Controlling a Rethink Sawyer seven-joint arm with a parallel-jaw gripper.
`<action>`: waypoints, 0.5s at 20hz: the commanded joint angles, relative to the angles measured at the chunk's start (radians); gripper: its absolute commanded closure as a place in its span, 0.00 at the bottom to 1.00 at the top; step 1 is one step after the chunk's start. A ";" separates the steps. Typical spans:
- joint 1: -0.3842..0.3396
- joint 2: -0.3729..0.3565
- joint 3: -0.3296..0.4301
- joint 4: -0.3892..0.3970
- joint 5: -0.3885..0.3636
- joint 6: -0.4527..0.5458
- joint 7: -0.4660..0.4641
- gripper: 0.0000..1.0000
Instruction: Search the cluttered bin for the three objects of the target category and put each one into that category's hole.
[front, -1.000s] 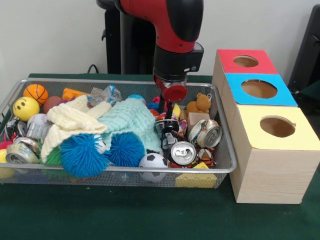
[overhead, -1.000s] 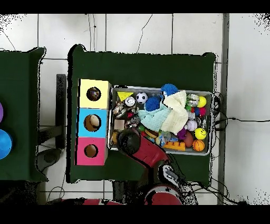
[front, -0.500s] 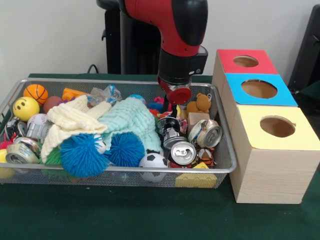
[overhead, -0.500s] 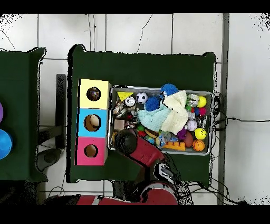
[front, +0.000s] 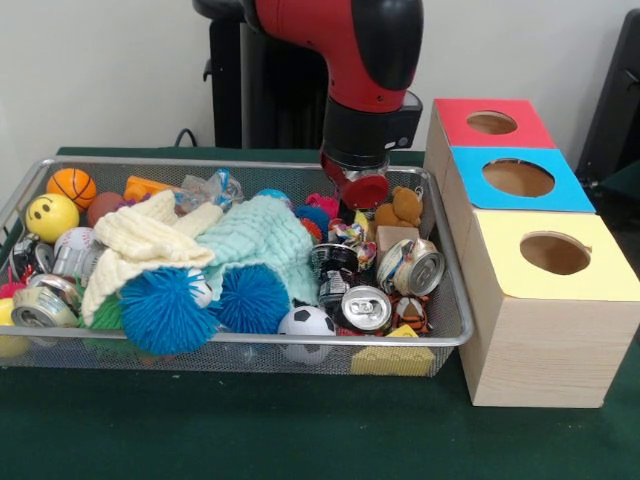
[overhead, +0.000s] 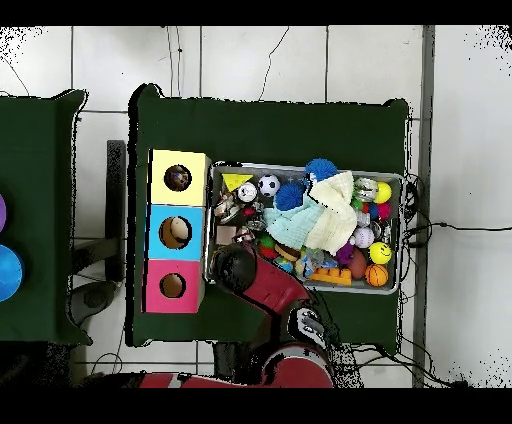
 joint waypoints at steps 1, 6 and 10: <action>0.026 0.030 0.082 -0.083 0.022 -0.041 0.133 1.00; 0.042 0.036 0.065 -0.081 0.030 -0.077 0.149 1.00; 0.041 0.038 0.068 -0.083 0.030 -0.077 0.144 1.00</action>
